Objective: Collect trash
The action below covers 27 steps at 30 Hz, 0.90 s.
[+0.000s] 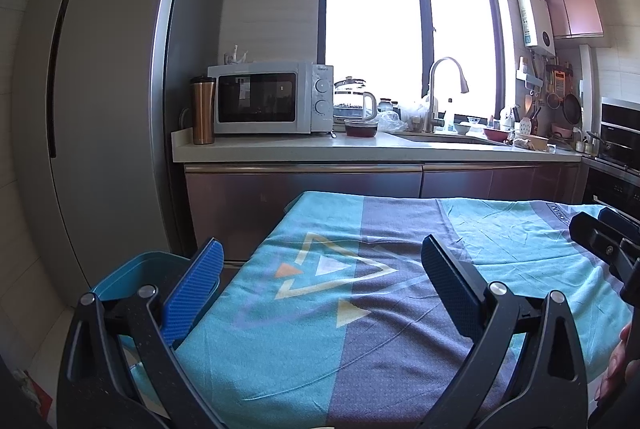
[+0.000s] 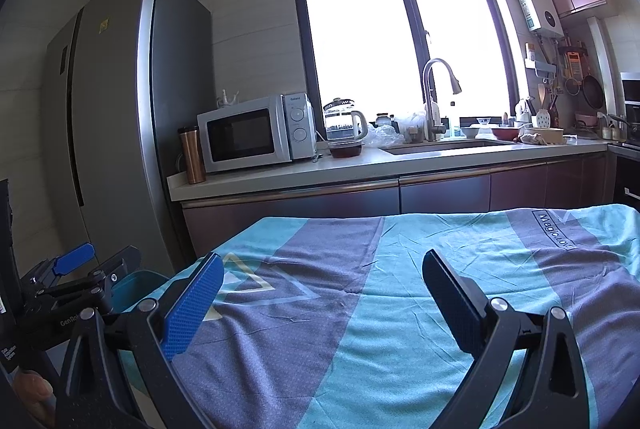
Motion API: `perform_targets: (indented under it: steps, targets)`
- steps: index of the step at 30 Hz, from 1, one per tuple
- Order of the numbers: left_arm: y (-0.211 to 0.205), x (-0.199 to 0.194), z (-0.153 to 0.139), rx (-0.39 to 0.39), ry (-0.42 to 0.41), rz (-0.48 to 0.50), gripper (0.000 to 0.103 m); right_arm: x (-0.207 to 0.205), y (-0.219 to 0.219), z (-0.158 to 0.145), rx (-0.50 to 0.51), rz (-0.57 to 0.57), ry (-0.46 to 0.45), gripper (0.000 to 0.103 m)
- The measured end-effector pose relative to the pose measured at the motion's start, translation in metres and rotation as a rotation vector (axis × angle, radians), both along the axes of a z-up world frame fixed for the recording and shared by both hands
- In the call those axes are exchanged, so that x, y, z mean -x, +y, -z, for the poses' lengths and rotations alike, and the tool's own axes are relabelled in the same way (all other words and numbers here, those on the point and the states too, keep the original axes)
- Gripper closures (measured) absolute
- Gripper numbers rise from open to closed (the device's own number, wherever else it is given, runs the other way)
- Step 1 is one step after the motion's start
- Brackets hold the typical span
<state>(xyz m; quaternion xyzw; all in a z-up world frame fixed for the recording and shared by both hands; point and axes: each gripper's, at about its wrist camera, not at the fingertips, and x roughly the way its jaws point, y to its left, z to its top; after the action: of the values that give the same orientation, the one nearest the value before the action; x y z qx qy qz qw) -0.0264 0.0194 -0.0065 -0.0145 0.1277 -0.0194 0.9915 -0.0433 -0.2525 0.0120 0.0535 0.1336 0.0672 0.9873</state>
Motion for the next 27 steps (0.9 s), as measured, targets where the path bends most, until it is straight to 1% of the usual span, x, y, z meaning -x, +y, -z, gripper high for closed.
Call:
perform_targets:
  steps: [13,21,27]
  targets:
    - [-0.0005,0.0006,-0.0021,-0.002,-0.010,-0.011,0.006,0.0010,0.0008,0.0006,-0.001,0.004,-0.006,0.007]
    - [-0.0013,-0.0015,-0.0021,-0.004,-0.002,-0.015,0.006,0.0016,-0.0015,0.0014,-0.006,0.005,-0.004,0.007]
    - [-0.0063,-0.0022,-0.0025,-0.030,-0.017,-0.024,0.006,0.0010,-0.0042,0.0014,-0.012,0.009,-0.002,0.007]
